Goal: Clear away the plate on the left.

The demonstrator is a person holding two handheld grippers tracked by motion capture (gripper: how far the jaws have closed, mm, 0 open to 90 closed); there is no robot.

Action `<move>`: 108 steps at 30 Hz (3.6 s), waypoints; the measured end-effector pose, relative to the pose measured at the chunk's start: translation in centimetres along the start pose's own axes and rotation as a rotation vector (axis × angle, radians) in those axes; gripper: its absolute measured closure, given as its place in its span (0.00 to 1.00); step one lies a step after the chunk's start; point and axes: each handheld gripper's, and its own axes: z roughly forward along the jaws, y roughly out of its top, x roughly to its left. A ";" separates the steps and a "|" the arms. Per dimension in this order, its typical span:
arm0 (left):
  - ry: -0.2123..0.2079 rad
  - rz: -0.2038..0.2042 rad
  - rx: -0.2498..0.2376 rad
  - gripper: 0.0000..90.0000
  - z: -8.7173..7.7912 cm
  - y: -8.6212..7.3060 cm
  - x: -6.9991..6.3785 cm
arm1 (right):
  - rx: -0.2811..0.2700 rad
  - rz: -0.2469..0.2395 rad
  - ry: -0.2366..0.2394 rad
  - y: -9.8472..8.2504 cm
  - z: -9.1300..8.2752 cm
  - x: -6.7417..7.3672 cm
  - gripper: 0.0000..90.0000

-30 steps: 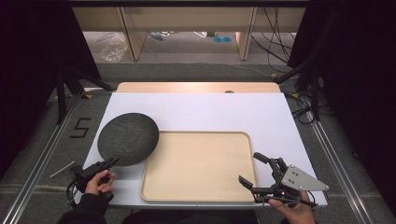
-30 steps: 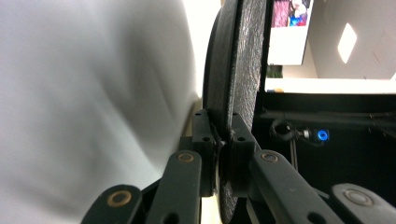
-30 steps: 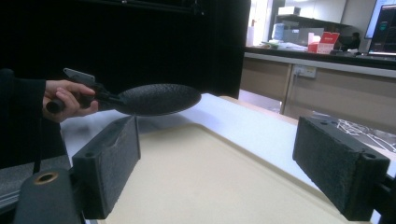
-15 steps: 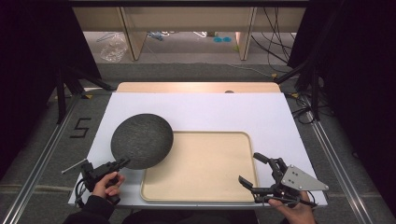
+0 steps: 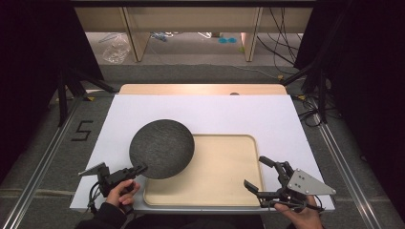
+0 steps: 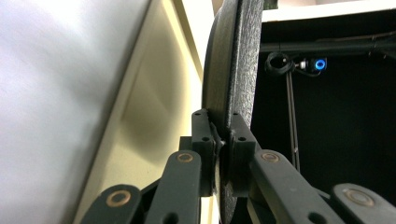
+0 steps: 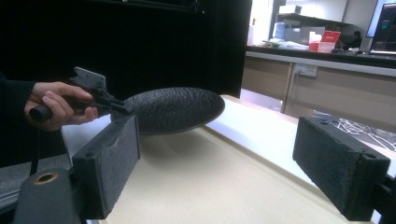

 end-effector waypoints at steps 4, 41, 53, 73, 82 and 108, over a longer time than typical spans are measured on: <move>-0.007 0.002 0.020 0.94 0.6 -0.6 0.0 | 0.001 0.003 -0.002 0.0 0.0 0.0 0.18; 0.066 0.041 0.213 0.92 7.1 -5.8 -0.8 | 0.011 0.005 0.005 0.0 -0.2 0.0 0.18; 0.087 0.066 0.248 0.92 8.7 -6.3 -0.3 | 0.010 0.001 0.005 0.0 -0.2 0.0 0.18; 0.182 0.277 0.313 0.64 9.6 -6.4 -1.4 | 0.015 0.006 0.008 0.0 -0.2 0.1 0.18; 0.204 0.367 0.337 0.54 9.6 -6.7 -2.2 | 0.013 0.006 0.008 0.0 -0.2 0.1 0.18; 0.278 0.581 0.299 0.23 8.5 -6.4 -4.6 | 0.018 0.000 0.007 0.0 -0.2 0.1 0.18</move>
